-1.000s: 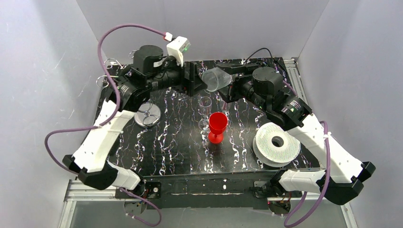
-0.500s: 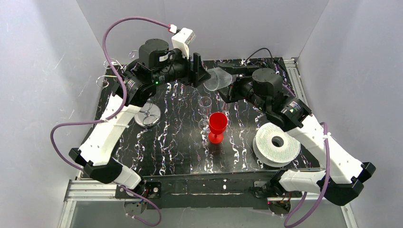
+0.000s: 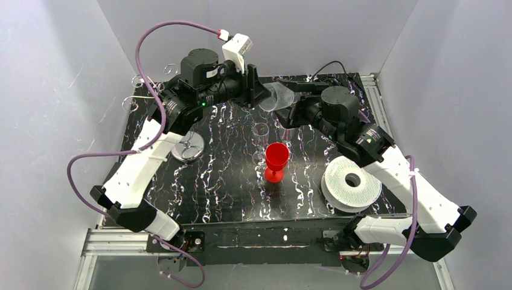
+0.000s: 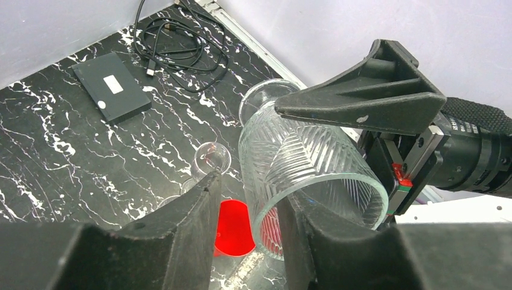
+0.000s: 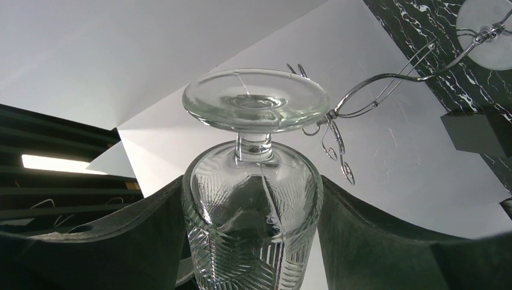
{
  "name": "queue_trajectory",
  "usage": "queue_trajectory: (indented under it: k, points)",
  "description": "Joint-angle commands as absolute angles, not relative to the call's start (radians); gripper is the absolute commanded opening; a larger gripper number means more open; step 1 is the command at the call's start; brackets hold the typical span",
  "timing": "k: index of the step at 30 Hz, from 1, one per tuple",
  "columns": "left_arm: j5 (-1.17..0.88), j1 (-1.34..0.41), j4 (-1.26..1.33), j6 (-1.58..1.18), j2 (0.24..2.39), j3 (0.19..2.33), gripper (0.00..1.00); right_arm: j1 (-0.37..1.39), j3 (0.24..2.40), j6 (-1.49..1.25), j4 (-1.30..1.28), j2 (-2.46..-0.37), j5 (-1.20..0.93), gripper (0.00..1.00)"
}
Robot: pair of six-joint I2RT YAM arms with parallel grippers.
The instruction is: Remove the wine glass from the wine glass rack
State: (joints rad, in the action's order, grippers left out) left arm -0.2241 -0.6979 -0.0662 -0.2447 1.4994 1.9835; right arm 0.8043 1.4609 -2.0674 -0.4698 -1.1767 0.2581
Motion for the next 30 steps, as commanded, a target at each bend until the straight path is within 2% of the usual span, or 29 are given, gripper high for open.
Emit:
queue_trajectory:
  k: [1, 6, 8, 10, 13, 14, 15, 16, 18, 21, 30]
  points:
    - [-0.251, -0.702, -0.006, -0.261, 1.492, 1.983, 0.35, 0.804, 1.457, -2.113, -0.333, -1.142, 0.245, 0.01]
    - [-0.268, -0.702, -0.006, -0.284, 1.498, 1.994, 0.21, 0.805, 1.444, -2.125, -0.299, -1.144, 0.224, 0.01]
    - [-0.264, -0.704, -0.006, -0.291, 1.492, 1.985, 0.13, 0.804, 1.431, -2.136, -0.275, -1.143, 0.209, 0.01]
    - [-0.254, -0.709, 0.021, -0.291, 1.485, 1.973, 0.0, 0.804, 1.419, -2.137, -0.261, -1.136, 0.209, 0.01]
    - [-0.233, -0.715, 0.012, -0.3, 1.493, 2.004, 0.0, 0.804, 1.394, -2.138, -0.26, -1.115, 0.238, 0.01]
    - [-0.223, -0.717, 0.005, -0.302, 1.493, 2.014, 0.0, 0.805, 1.388, -2.138, -0.263, -1.11, 0.237, 0.08]
    - [-0.208, -0.718, -0.008, -0.304, 1.49, 2.021, 0.0, 0.804, 1.385, -2.135, -0.265, -1.107, 0.236, 0.19]
    - [-0.168, -0.721, -0.034, -0.301, 1.473, 2.016, 0.0, 0.804, 1.374, -2.128, -0.268, -1.097, 0.239, 0.45]
    - [-0.146, -0.722, -0.041, -0.296, 1.48, 2.038, 0.0, 0.802, 1.355, -2.119, -0.286, -1.075, 0.26, 0.74]
    - [-0.077, -0.723, -0.114, -0.275, 1.503, 2.107, 0.0, 0.8, 1.338, -2.105, -0.298, -1.057, 0.257, 0.81]
    - [0.029, -0.724, -0.164, -0.213, 1.509, 2.137, 0.0, 0.796, 1.282, -2.078, -0.313, -1.011, 0.267, 0.85]
